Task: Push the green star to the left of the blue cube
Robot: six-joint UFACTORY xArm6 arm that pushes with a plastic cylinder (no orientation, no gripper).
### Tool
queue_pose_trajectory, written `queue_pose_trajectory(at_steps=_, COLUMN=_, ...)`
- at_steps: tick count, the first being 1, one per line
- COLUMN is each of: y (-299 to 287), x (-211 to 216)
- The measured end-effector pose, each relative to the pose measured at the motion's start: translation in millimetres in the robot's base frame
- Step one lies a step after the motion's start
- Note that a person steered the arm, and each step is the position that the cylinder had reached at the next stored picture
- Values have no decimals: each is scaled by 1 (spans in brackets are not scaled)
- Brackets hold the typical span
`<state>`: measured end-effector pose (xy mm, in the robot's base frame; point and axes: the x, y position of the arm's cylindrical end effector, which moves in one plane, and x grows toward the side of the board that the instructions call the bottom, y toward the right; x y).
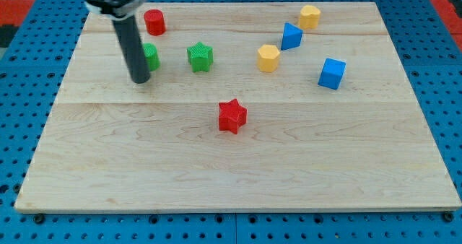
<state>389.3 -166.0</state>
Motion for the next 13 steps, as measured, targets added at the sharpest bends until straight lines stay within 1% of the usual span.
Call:
queue_pose_trajectory(at_steps=2, y=4, x=-49)
queue_pose_trajectory(at_steps=4, y=7, x=-88)
queue_pose_trajectory(at_steps=6, y=15, x=-103)
queue_pose_trajectory(at_steps=7, y=6, x=-132)
queue_pose_trajectory(at_steps=8, y=-9, x=-132)
queue_pose_trajectory(at_steps=9, y=-14, x=-86)
queue_pose_trajectory(at_steps=10, y=55, x=13)
queue_pose_trajectory(at_steps=11, y=59, x=111)
queue_pose_trajectory(at_steps=12, y=144, x=145)
queue_pose_trajectory(at_steps=13, y=189, x=133)
